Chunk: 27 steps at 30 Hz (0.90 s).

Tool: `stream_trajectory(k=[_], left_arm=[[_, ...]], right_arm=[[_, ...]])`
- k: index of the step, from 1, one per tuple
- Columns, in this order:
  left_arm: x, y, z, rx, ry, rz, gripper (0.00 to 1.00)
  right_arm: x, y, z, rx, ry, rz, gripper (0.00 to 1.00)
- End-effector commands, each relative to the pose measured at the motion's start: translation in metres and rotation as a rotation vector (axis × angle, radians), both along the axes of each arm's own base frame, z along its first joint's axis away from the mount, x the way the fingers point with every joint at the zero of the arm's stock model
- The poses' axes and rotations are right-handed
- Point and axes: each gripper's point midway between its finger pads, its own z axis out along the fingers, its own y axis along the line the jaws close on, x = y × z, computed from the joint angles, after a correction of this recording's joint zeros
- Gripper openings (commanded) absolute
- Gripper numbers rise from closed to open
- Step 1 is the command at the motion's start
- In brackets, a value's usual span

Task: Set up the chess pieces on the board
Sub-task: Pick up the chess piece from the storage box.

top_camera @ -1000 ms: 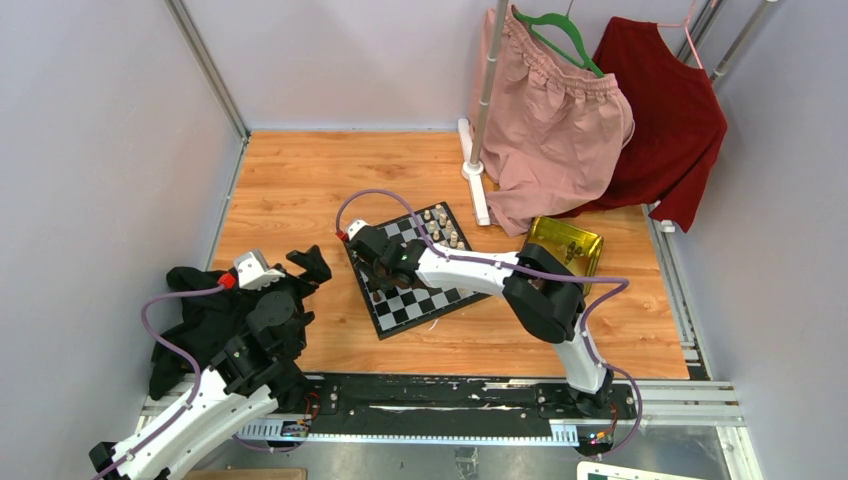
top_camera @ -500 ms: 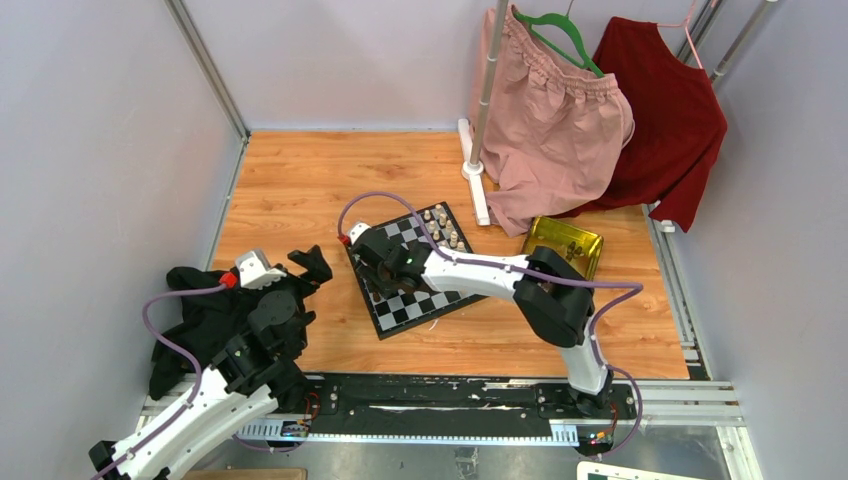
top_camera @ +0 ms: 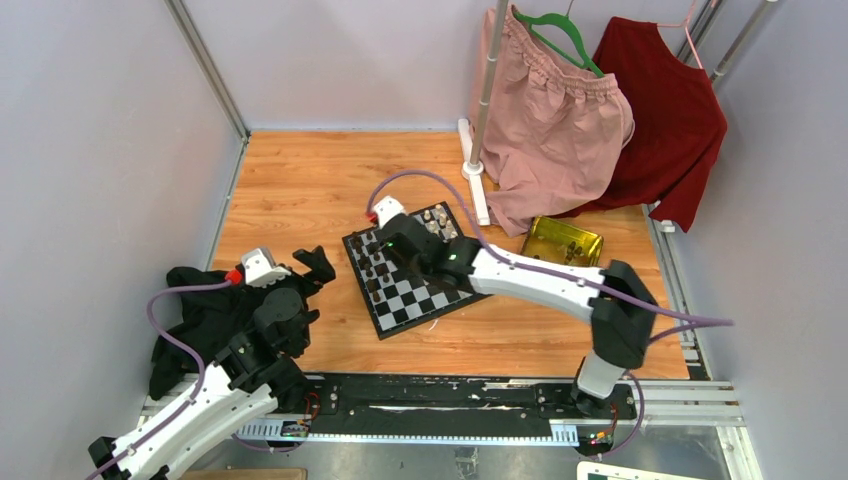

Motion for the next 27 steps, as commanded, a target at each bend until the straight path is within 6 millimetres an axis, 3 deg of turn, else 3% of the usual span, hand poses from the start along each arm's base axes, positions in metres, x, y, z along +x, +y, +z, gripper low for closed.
stream_trajectory(k=[1, 7, 11, 14, 17, 20, 27], left_arm=[[0.002, -0.001, 0.005, -0.037, -0.025, 0.014, 1.0], [0.004, -0.005, 0.001, -0.041, -0.026, -0.004, 1.0], [0.006, -0.01, -0.002, -0.046, -0.031, -0.024, 1.0], [0.007, -0.013, -0.005, -0.046, -0.031, -0.034, 1.0], [0.008, -0.016, -0.008, -0.045, -0.026, -0.045, 1.0], [0.008, -0.018, -0.011, -0.047, -0.024, -0.053, 1.0], [0.009, -0.019, -0.012, -0.047, -0.023, -0.06, 1.0]], right_arm=[[0.037, -0.072, 0.033, 0.034, -0.081, -0.257, 0.36], [0.069, -0.2, 0.034, 0.098, -0.067, -0.618, 0.37], [0.068, -0.281, 0.015, 0.091, -0.049, -0.847, 0.39], [0.061, -0.328, -0.002, 0.075, -0.025, -0.986, 0.4], [0.055, -0.363, -0.02, 0.056, 0.019, -1.086, 0.41], [0.047, -0.384, -0.04, 0.03, 0.071, -1.153, 0.41], [0.038, -0.4, -0.078, 0.009, 0.173, -1.202, 0.42]])
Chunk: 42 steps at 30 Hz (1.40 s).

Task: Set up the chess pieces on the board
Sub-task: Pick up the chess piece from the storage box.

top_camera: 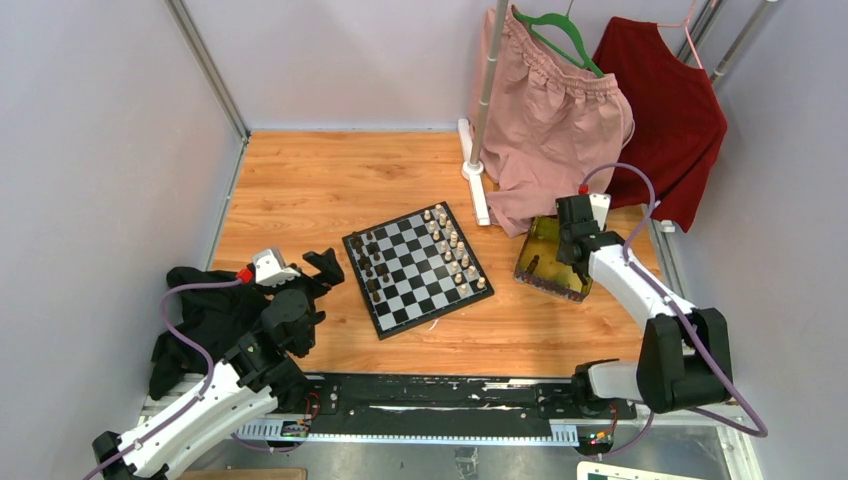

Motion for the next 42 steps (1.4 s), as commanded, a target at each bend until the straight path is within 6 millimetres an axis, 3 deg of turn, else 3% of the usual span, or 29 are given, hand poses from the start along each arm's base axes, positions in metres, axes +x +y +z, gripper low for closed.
stream_trajectory(k=[1, 26, 42], left_arm=[[0.002, -0.001, 0.004, -0.035, -0.026, 0.008, 1.0], [0.003, -0.001, -0.001, -0.018, -0.026, 0.016, 1.0], [0.003, 0.001, -0.003, -0.002, -0.022, 0.024, 1.0]], right_arm=[[-0.005, -0.003, -0.022, 0.061, 0.035, -0.028, 0.42], [0.033, -0.004, -0.044, 0.148, 0.044, -0.013, 0.4], [0.042, -0.007, -0.053, 0.17, 0.065, -0.013, 0.31]])
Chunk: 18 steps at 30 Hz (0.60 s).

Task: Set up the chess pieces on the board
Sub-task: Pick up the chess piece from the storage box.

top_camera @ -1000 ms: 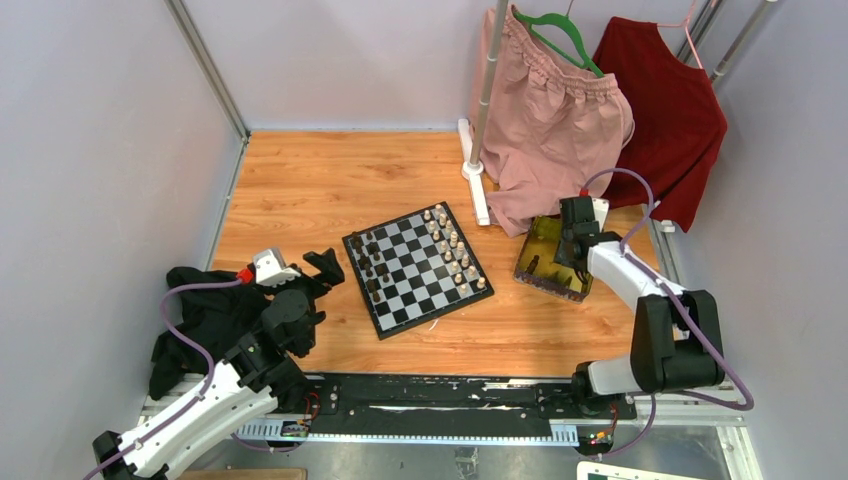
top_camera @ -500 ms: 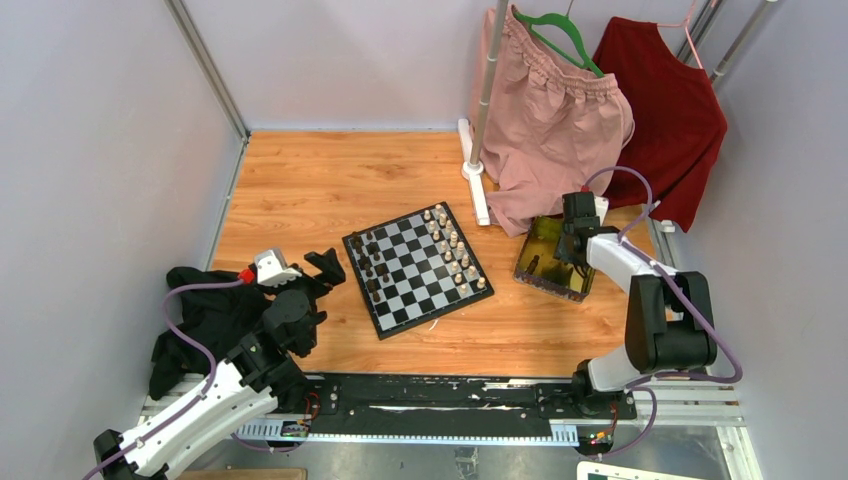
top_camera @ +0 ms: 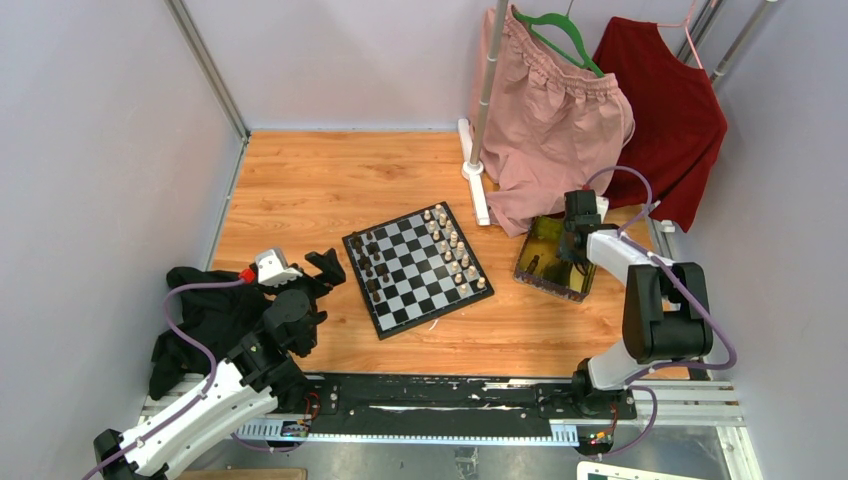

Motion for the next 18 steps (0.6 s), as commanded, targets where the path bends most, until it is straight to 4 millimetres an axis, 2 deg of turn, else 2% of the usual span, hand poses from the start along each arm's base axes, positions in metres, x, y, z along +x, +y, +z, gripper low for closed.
stream_trajectory(k=[1, 11, 18], left_arm=[[0.001, 0.004, 0.001, -0.007, -0.018, 0.028, 1.0], [0.001, 0.004, 0.001, -0.006, -0.017, 0.027, 1.0], [0.0, 0.005, 0.003, -0.013, -0.018, 0.03, 1.0]], right_arm=[[0.013, -0.005, 0.007, 0.008, -0.025, -0.007, 0.29], [0.013, 0.001, 0.01, 0.034, -0.031, 0.02, 0.01], [0.009, 0.016, 0.023, 0.035, -0.056, 0.072, 0.0]])
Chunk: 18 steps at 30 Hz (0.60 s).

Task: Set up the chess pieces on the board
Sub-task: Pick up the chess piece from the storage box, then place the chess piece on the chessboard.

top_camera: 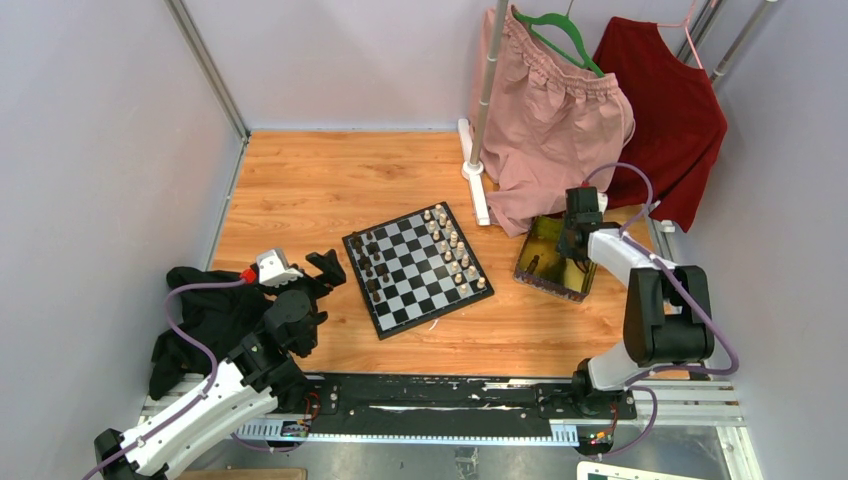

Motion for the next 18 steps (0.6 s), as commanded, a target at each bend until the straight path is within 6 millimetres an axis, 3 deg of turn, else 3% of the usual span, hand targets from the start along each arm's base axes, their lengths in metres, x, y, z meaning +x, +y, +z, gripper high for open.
stream_trajectory(k=[1, 10, 18], left_arm=[[0.0, 0.005, 0.006, -0.027, -0.023, 0.03, 1.0], [-0.002, 0.006, 0.005, -0.026, -0.012, 0.031, 1.0], [-0.003, 0.007, 0.007, -0.024, -0.001, 0.035, 1.0]], right_arm=[[0.002, 0.012, 0.021, -0.002, -0.05, 0.048, 0.0], [-0.014, 0.058, 0.053, -0.022, -0.104, 0.202, 0.0], [-0.04, 0.139, 0.088, -0.039, -0.157, 0.491, 0.0]])
